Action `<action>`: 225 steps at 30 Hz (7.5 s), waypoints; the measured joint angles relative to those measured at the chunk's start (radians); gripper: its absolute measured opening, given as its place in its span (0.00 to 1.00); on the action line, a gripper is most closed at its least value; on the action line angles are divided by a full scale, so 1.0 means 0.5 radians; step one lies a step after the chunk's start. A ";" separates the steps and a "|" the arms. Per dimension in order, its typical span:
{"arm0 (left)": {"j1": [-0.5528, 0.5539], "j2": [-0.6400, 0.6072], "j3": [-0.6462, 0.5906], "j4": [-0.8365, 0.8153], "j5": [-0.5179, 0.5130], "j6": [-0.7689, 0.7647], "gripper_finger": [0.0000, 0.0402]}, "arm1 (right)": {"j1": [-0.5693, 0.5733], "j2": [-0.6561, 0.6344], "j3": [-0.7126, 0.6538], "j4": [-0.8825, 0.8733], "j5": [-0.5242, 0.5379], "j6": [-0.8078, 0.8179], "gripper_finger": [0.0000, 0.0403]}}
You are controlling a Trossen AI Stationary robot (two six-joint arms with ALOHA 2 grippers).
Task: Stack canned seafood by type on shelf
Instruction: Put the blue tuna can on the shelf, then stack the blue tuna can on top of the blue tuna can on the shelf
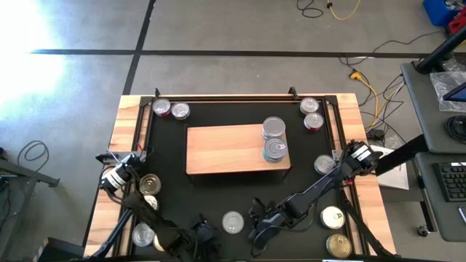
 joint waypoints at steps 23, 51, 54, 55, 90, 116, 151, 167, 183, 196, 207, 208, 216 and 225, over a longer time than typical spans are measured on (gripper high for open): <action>0.089 -0.002 -0.307 0.614 -0.367 0.496 0.98 | -0.072 0.039 -0.047 0.049 -0.009 -0.090 0.03; 0.093 0.346 0.091 0.614 -0.712 0.592 0.99 | -0.145 0.562 0.699 -0.400 -0.108 -0.163 0.03; 0.098 0.347 0.092 0.683 -0.696 0.738 0.99 | -0.144 0.554 0.699 -0.396 -0.174 -0.224 0.03; 0.102 0.347 0.082 0.722 -0.689 0.777 0.99 | -0.147 0.554 0.699 -0.397 -0.201 -0.239 0.03; 0.495 -1.053 0.040 -0.544 -0.054 1.700 0.90 | -0.261 -0.530 0.760 -0.831 0.845 -1.701 0.03; 1.869 -1.315 -0.391 -0.038 1.220 2.662 0.93 | -1.180 -0.294 0.783 -0.698 0.028 -2.199 0.03; 1.933 -1.142 -0.409 -0.056 1.303 2.630 1.00 | -1.312 -0.235 0.732 -0.686 -0.311 -2.219 0.03; 1.934 -1.214 -0.417 -0.213 1.330 2.589 1.00 | -1.335 -0.228 0.642 -0.914 -0.314 -2.214 0.03; 1.953 -1.583 -0.426 -0.344 1.088 2.527 1.00 | -1.399 -0.234 0.637 -1.132 -0.066 -1.934 0.03; 1.951 -1.828 -0.423 -0.260 1.090 2.272 1.00 | -1.417 -0.233 0.637 -1.178 0.195 -1.210 0.03; 1.950 -1.833 -0.421 -0.302 1.092 2.227 1.00 | -1.407 -0.350 0.631 -1.244 0.270 -1.075 0.03; 1.950 -1.834 -0.421 -0.300 1.092 2.228 1.00 | -1.407 -0.365 0.629 -1.259 0.284 -1.081 0.03; 1.929 -1.893 -0.420 -0.299 1.088 2.256 1.00 | -1.408 -0.480 0.652 -1.270 0.315 -1.131 0.03; 1.711 -2.120 -0.419 -0.554 1.101 1.962 1.00 | -1.369 -0.560 0.701 -1.001 0.331 -1.344 0.03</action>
